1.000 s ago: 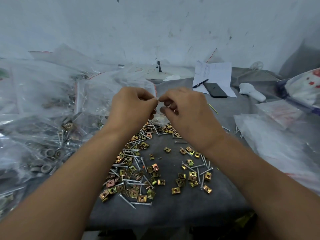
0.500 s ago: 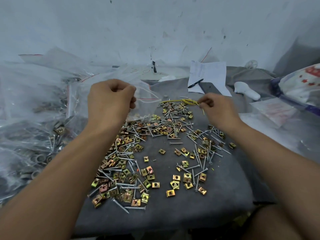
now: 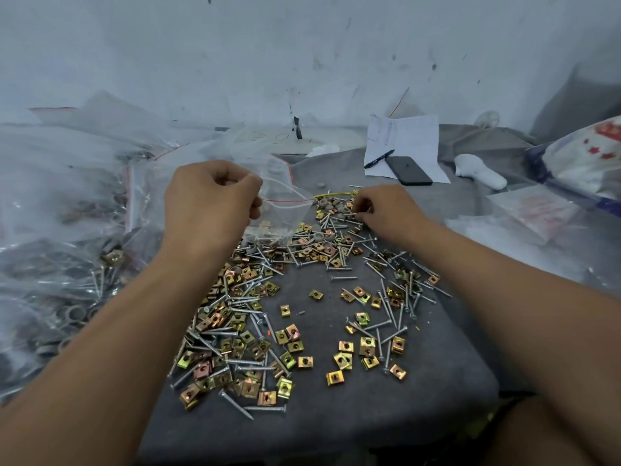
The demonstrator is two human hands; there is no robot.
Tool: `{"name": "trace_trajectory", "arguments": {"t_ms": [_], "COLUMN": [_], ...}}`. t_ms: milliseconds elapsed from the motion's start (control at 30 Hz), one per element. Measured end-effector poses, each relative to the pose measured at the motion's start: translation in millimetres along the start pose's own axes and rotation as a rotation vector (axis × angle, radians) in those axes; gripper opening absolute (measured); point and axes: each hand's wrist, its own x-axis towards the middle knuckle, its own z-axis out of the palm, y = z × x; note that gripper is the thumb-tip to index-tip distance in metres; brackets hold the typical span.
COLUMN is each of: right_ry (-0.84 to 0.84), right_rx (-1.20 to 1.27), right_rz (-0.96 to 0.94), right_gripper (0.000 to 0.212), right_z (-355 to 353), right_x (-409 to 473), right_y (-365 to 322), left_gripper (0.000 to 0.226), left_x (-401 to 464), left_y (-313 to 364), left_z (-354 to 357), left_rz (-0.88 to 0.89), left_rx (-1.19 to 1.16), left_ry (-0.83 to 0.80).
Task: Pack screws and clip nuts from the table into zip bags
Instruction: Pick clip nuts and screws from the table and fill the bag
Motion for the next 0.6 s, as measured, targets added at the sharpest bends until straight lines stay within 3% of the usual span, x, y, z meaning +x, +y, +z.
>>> {"name": "trace_trajectory", "arguments": {"t_ms": [200, 400, 600], "right_ry": [0.106, -0.092, -0.097], "right_rx": [0.285, 0.045, -0.057], "right_rz": [0.100, -0.088, 0.040], "right_gripper": [0.024, 0.021, 0.021], "right_z": [-7, 8, 6], "right_x": [9, 12, 15], "right_y": [-1, -19, -19], "left_gripper": [0.017, 0.017, 0.017], "left_x": [5, 8, 6], "left_y": [-2, -3, -3], "left_z": [6, 11, 7], "left_rz": [0.001, -0.006, -0.003], "left_rx": [0.004, 0.002, 0.001], "left_ry": [-0.002, -0.006, -0.004]}}
